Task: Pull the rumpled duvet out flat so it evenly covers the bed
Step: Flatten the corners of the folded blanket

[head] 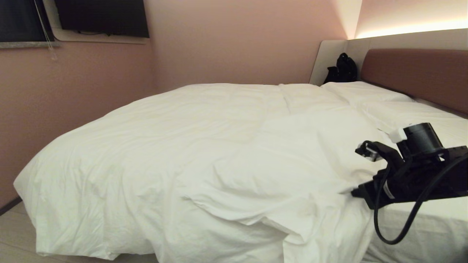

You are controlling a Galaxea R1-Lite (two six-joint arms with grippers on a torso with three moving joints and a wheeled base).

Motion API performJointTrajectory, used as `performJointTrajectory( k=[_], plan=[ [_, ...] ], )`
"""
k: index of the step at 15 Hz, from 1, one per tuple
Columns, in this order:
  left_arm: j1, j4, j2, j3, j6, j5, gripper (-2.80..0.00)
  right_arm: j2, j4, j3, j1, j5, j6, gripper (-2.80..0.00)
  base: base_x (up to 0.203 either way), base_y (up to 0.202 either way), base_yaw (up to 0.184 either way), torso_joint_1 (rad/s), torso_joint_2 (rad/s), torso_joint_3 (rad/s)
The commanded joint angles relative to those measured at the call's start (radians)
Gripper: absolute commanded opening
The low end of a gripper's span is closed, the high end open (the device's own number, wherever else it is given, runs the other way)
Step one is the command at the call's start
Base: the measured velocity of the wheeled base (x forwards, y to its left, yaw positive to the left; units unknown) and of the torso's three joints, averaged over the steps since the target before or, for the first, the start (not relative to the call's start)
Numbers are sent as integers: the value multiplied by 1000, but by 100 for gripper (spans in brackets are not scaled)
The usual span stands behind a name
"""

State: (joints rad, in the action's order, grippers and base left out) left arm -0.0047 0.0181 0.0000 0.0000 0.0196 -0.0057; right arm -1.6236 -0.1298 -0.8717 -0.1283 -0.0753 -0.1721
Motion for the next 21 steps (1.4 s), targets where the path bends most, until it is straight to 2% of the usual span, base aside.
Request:
performJointTrajectory(
  k=[1,3,5,6,7,14,21],
  plan=[
    [0,0,0,0,0,0,-280,27,135,89,39,-11,-50,-280,0,0,0,0,0,0],
    [0,0,0,0,0,0,-280,21,228,152,68,-29,-95,-280,0,0,0,0,0,0],
    [0,0,0,0,0,0,-280,11,244,179,70,-34,-94,-280,0,0,0,0,0,0],
    [0,0,0,0,0,0,-280,11,245,184,70,-37,-93,-172,0,0,0,0,0,0],
    [0,0,0,0,0,0,-280,11,246,186,73,-45,-93,0,0,0,0,0,0,0],
    [0,0,0,0,0,0,-280,88,246,183,63,-63,-90,0,0,0,0,0,0,0],
    [0,0,0,0,0,0,-280,278,235,162,-33,-61,-72,0,0,0,0,0,0,0]
  ],
)
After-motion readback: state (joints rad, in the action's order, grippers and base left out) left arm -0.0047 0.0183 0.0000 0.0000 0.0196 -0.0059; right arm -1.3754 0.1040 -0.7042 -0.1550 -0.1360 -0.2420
